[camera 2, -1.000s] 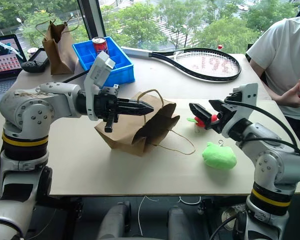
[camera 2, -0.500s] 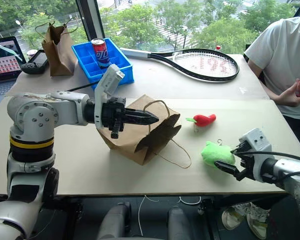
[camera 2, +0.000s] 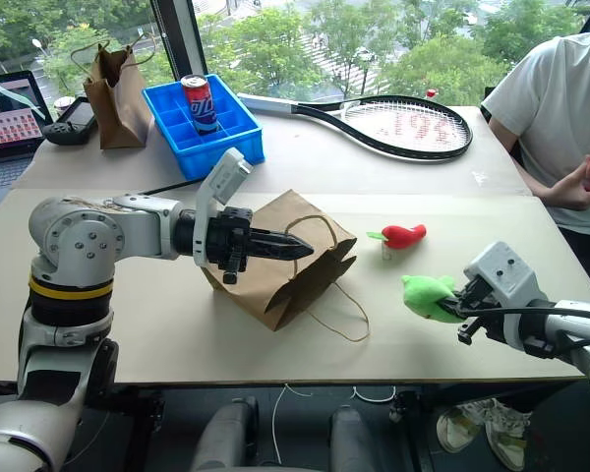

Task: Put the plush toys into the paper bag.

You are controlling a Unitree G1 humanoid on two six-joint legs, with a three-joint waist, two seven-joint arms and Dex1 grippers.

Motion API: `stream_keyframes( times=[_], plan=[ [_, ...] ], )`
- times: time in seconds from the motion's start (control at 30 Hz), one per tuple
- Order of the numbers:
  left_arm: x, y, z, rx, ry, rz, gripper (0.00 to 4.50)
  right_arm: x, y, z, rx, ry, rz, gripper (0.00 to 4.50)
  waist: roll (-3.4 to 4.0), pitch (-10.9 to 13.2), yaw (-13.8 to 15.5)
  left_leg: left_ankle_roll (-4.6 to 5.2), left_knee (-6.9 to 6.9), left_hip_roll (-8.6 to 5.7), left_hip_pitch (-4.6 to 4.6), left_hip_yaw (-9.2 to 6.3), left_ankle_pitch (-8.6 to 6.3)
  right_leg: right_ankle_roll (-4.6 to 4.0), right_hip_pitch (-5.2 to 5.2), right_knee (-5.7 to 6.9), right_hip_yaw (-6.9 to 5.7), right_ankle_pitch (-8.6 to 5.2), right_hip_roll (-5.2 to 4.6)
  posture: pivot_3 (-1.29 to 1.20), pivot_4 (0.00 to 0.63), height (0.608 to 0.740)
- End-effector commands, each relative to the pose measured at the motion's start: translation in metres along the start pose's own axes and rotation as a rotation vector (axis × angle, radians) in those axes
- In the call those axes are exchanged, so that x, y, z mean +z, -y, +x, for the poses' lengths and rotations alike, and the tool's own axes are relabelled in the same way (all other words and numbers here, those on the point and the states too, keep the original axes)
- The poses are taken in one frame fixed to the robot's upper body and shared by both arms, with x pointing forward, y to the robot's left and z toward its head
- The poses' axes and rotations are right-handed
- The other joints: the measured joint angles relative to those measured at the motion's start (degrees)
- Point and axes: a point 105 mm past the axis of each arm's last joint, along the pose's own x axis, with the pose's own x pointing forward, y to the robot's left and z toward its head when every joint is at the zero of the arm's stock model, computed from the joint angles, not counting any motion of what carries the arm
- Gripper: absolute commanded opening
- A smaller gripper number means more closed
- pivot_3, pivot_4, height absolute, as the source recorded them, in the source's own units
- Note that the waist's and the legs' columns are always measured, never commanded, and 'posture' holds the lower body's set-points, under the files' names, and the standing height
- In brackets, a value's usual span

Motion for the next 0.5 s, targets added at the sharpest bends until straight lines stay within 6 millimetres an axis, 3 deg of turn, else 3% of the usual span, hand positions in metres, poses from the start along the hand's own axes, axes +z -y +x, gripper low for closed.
stream_keyframes(
  times=[0.03,0.27,0.5],
  plan=[
    [0.011,0.007,0.004,-0.037,0.014,0.064,0.00,0.030,-0.025,0.010,0.103,0.060,-0.109,0.02,-0.02,0.0,0.1,0.00,0.00,0.00,0.00,0.00,0.00,0.00,0.01,0.00,0.00,0.00,0.01,0.00,0.150,0.740],
    [0.015,0.007,0.008,-0.048,0.018,0.078,0.00,0.049,-0.061,0.067,0.231,0.117,-0.173,0.02,-0.03,0.0,0.0,-0.23,0.01,-0.02,-0.07,0.00,-0.14,-0.03,-0.05,-0.06,0.05,0.01,-0.01,0.00,0.150,0.740],
    [0.015,0.013,0.013,-0.066,0.013,0.086,0.00,0.073,-0.078,0.116,0.243,0.218,-0.246,0.02,-0.03,0.0,0.2,0.01,0.03,-0.08,-0.21,0.00,0.01,-0.33,-0.11,-0.04,0.12,0.20,0.00,0.00,0.150,0.740]
  ],
)
